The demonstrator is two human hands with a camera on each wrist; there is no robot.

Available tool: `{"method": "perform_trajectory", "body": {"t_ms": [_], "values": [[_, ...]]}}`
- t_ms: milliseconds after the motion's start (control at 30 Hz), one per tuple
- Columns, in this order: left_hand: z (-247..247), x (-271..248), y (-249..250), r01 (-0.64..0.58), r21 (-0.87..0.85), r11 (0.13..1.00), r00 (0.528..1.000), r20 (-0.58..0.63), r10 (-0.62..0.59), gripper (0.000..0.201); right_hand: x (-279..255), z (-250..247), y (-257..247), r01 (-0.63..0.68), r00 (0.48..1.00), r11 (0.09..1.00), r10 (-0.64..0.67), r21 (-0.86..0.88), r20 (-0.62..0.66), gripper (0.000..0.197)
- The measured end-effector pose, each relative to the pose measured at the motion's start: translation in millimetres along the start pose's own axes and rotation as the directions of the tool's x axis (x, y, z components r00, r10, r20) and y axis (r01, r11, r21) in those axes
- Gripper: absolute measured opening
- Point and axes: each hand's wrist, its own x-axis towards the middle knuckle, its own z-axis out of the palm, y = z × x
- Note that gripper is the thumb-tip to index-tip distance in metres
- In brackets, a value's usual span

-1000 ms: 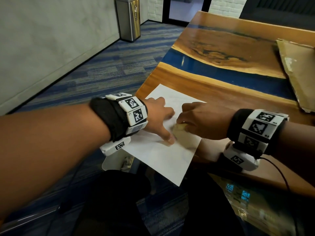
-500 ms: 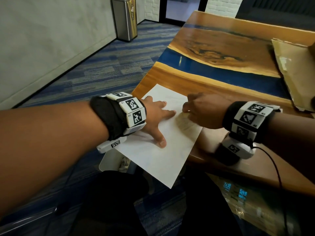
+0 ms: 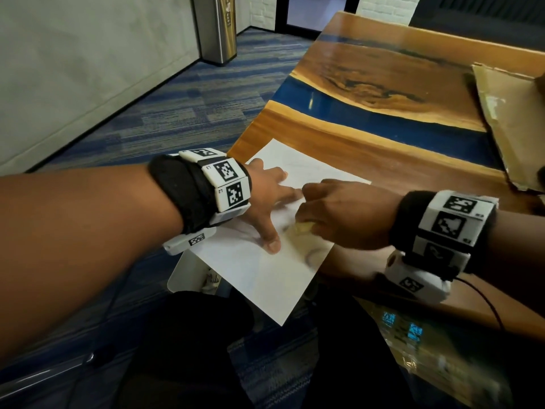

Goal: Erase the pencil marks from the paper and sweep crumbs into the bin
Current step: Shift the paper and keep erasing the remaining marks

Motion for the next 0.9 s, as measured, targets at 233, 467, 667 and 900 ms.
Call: {"method": "perform_trajectory", "body": {"t_ms": [233,467,667,900], "values": [[1,-2,-3,-0.012,0.003,1.000,1.000,0.000,0.012,0.122,3,-2,12,-0.070,0.996,0.995,0.065,-0.077,-0.065,0.023],[1,-2,-5,-0.018,-0.028,0.999,1.000,-0.002,0.018,0.124,5,-4,37,-0.332,0.942,0.941,0.334,-0.070,0.036,0.032],[7,5,0,-0.046,-0.174,0.984,0.997,-0.072,0.034,0.115,7,-4,20,-0.373,0.927,0.924,0.374,-0.089,-0.007,0.029],[13,5,-1,-0.065,-0.177,0.982,0.992,-0.121,0.044,0.120,13,-6,-21,-0.104,0.994,0.994,0.105,0.035,-0.027,0.025]]}}
